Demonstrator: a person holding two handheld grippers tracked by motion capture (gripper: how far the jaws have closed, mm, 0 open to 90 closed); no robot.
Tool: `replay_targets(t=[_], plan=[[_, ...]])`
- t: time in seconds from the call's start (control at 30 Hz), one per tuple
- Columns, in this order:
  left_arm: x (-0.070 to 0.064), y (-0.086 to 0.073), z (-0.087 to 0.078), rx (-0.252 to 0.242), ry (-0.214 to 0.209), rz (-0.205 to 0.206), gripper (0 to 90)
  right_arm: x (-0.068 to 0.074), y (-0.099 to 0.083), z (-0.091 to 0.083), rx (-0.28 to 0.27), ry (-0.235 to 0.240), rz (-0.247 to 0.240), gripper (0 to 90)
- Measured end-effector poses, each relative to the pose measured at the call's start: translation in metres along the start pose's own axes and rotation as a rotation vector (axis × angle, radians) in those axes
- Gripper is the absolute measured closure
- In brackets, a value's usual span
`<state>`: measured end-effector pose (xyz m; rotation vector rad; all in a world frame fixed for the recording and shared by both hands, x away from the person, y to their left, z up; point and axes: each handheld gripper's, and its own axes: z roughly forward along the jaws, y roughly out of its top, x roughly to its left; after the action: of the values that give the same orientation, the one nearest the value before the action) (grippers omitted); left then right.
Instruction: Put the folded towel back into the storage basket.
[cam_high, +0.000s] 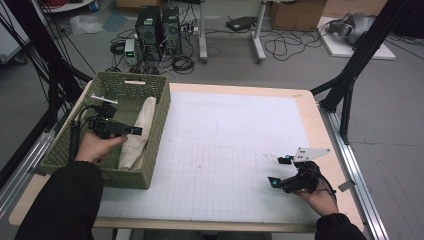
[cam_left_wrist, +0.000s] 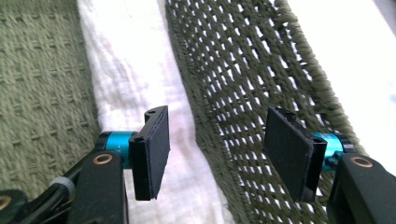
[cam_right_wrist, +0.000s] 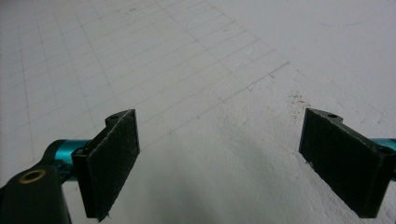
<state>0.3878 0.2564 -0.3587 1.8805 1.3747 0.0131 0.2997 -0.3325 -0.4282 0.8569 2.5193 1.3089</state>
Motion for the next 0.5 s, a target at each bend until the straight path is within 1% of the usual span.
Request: replay_targets(t=[0.03,0.1,0.23,0.27,0.33,0.37,0.4,0.43,0.47,0.5], plan=[[0.001,-0.001,-0.001,-0.006,-0.012,-0.005,40.6,0.0,0.0,0.0,0.0,-0.001,-0.004,11.5],[0.002,-0.002,-0.004,-0.028,-0.045,-0.027,40.3,0.001,0.0,-0.001,0.001,0.001,0.004,11.5],[0.004,-0.003,-0.01,-0.057,-0.104,-0.05,40.4,0.0,0.001,0.0,0.002,-0.003,-0.005,11.5],[0.005,-0.003,-0.012,-0.074,-0.14,-0.062,40.3,0.001,0.001,0.0,0.005,0.0,-0.002,11.5],[0.006,-0.004,-0.016,-0.105,-0.169,-0.08,39.7,0.001,0.001,0.001,0.004,-0.001,-0.005,11.5],[0.008,-0.004,-0.018,-0.124,-0.204,-0.09,39.0,0.001,0.002,0.001,0.005,-0.001,-0.005,11.5],[0.008,-0.004,-0.019,-0.144,-0.225,-0.1,38.5,0.001,0.002,0.001,0.004,0.0,-0.004,11.5],[0.008,-0.004,-0.021,-0.154,-0.234,-0.102,38.1,0.001,0.002,0.001,0.004,-0.001,-0.005,11.5],[0.009,-0.005,-0.022,-0.167,-0.264,-0.102,36.1,0.001,0.002,0.001,0.004,0.0,-0.005,11.5],[0.009,-0.005,-0.022,-0.172,-0.276,-0.104,35.8,0.001,0.002,0.001,0.005,0.0,-0.002,11.5]])
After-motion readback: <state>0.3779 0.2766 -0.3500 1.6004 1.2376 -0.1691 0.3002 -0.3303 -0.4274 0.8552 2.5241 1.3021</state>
